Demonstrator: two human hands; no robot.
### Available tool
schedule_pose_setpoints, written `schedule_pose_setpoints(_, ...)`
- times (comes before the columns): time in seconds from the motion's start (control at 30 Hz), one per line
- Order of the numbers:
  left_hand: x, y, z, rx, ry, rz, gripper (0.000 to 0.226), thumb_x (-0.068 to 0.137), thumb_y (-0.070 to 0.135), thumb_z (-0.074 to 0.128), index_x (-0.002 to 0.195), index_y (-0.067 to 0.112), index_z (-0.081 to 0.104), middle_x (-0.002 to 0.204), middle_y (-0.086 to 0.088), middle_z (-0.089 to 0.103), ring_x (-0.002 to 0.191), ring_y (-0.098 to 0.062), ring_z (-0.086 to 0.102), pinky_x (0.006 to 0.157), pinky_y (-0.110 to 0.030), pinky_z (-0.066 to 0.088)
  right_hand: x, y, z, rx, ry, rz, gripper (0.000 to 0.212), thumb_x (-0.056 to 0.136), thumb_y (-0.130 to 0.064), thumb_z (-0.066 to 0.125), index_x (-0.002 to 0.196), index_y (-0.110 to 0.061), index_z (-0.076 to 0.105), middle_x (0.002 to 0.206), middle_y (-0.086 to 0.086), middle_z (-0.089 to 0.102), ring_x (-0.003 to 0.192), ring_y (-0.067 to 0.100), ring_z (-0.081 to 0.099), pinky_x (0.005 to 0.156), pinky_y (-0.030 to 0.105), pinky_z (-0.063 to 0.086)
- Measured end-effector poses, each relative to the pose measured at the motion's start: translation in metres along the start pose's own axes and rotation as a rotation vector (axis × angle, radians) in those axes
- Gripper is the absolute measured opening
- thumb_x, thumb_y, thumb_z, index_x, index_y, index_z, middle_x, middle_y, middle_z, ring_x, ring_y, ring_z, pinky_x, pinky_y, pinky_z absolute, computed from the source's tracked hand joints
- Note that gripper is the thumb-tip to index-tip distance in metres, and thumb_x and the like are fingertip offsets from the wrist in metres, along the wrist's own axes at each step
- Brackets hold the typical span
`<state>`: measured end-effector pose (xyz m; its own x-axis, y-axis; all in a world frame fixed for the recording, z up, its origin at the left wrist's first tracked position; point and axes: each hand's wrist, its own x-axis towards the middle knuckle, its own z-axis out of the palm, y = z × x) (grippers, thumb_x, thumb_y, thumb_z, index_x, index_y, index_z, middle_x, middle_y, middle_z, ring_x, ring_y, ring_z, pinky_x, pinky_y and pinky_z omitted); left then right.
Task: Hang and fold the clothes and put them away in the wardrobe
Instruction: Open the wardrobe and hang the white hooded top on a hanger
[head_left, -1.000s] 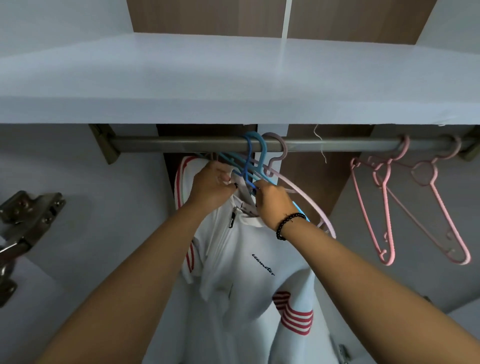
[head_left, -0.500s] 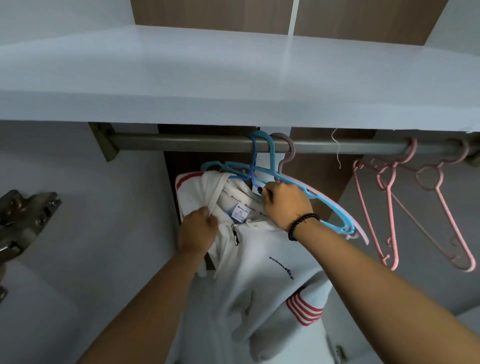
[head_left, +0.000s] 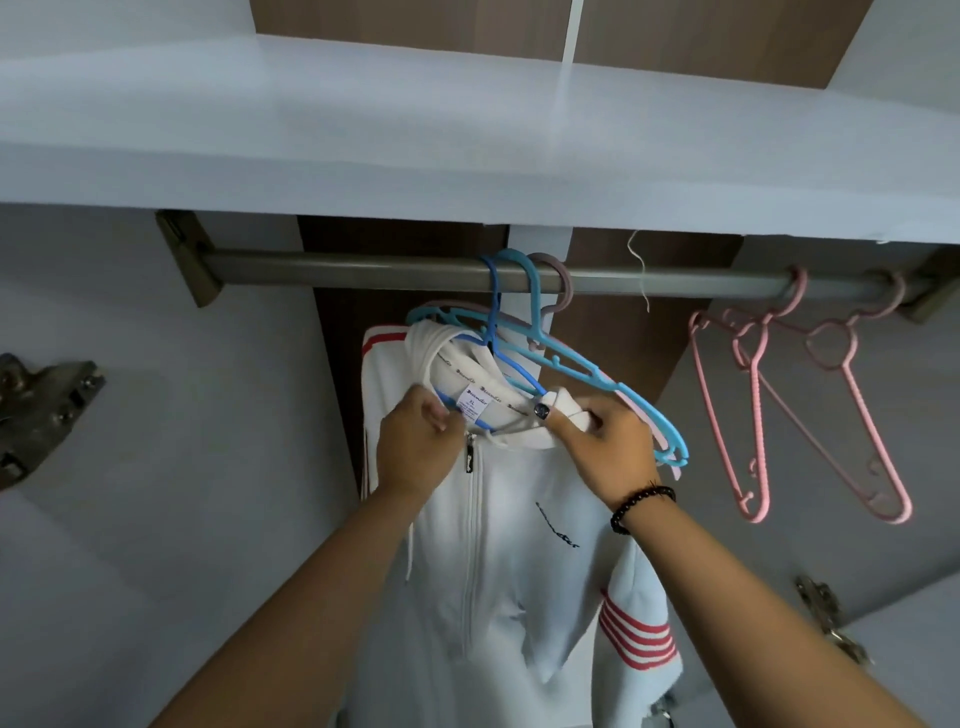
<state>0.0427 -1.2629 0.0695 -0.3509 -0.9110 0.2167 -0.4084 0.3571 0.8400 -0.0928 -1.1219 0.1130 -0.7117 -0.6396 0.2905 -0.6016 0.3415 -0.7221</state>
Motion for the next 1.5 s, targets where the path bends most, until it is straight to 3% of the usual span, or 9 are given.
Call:
schedule_pose_setpoints(0.17,0.020,0.045,-0.011,0.110,-0.081,0.419,0.048,0.086,0.019,0.067,0.130,0.019,0.048,0.133,-0.001,0.047,0.100,-0.013,0.056,0.078,-0.024,0.051,-0.012,0.014,0.007,-0.075,0.163,-0.217,0.013,0.085,-0.015,0.069,0.095,-0.010,0.075,0.088,0.006,0.065,0.078,0.018,0.058,0.075,0.021,0.041)
schedule_pose_setpoints(0.37,0.058,0.065,-0.022,0.359,-0.280,0.433,0.028,0.089,0.031,0.065,0.110,0.014,0.057,0.103,-0.004,0.065,0.089,-0.019,0.063,0.075,-0.029,0.051,0.001,0.013,0.015,-0.335,0.242,-0.368,0.008,0.080,-0.004,0.069,0.072,-0.003,0.067,0.074,0.011,0.058,0.067,0.030,0.057,0.064,0.041,0.053)
schedule_pose_setpoints(0.53,0.070,0.079,-0.026,0.441,-0.300,0.499,0.028,0.085,0.025,0.070,0.107,0.009,0.063,0.104,-0.007,0.070,0.096,-0.024,0.066,0.088,-0.040,0.054,-0.014,0.011,0.021,-0.462,0.324,-0.612,0.017,0.070,0.005,0.073,0.069,-0.006,0.061,0.070,0.008,0.053,0.067,0.026,0.047,0.062,0.036,0.038)
schedule_pose_setpoints(0.7,0.071,0.078,-0.029,0.449,-0.307,0.507,0.027,0.086,0.025,0.069,0.108,0.010,0.061,0.105,-0.007,0.069,0.096,-0.022,0.066,0.087,-0.033,0.053,-0.044,0.017,0.048,-0.514,0.139,-0.834,0.011,0.074,0.003,0.070,0.070,-0.005,0.064,0.070,0.008,0.054,0.071,0.023,0.042,0.067,0.031,0.030)
schedule_pose_setpoints(0.87,0.067,0.079,-0.031,0.384,-0.331,0.451,0.024,0.087,0.024,0.069,0.102,0.006,0.062,0.099,-0.008,0.069,0.091,-0.021,0.065,0.085,-0.031,0.051,-0.022,0.000,0.036,-0.508,0.124,-0.668,0.012,0.074,-0.011,0.075,0.070,-0.009,0.064,0.075,0.007,0.056,0.071,0.027,0.050,0.063,0.034,0.034)
schedule_pose_setpoints(0.97,0.064,0.073,-0.030,0.237,-0.350,0.398,0.018,0.086,0.019,0.069,0.097,0.006,0.065,0.093,-0.008,0.070,0.086,-0.019,0.066,0.084,-0.034,0.054,-0.008,-0.016,0.020,-0.451,0.138,-0.449,0.025,0.078,-0.022,0.070,0.096,-0.006,0.063,0.096,0.013,0.057,0.087,0.032,0.053,0.073,0.040,0.046)
schedule_pose_setpoints(1.07,0.062,0.067,-0.029,0.099,-0.332,0.324,0.014,0.092,0.014,0.062,0.102,0.005,0.067,0.097,-0.012,0.071,0.090,-0.022,0.068,0.082,-0.031,0.053,0.002,-0.023,0.016,-0.431,-0.111,-0.228,0.037,0.088,-0.026,0.060,0.119,-0.007,0.051,0.117,0.013,0.052,0.098,0.034,0.056,0.080,0.042,0.049)
schedule_pose_setpoints(1.33,0.060,0.077,-0.047,0.254,-0.245,0.304,0.026,0.096,0.015,0.052,0.071,0.008,0.056,0.071,-0.010,0.058,0.061,-0.016,0.051,0.057,-0.028,0.041,0.010,-0.049,0.032,-0.168,-0.225,-0.229,0.010,0.086,-0.007,0.055,0.079,-0.013,0.052,0.092,0.013,0.057,0.084,0.027,0.054,0.068,0.027,0.036)
schedule_pose_setpoints(1.5,0.063,0.069,-0.084,0.260,-0.170,0.187,0.026,0.098,0.017,0.050,0.091,0.001,0.070,0.092,-0.012,0.069,0.084,-0.022,0.065,0.078,-0.030,0.051,0.002,-0.080,0.057,-0.043,-0.212,-0.245,0.009,0.080,-0.004,0.056,0.072,-0.006,0.059,0.083,0.009,0.054,0.075,0.022,0.052,0.056,0.022,0.031)
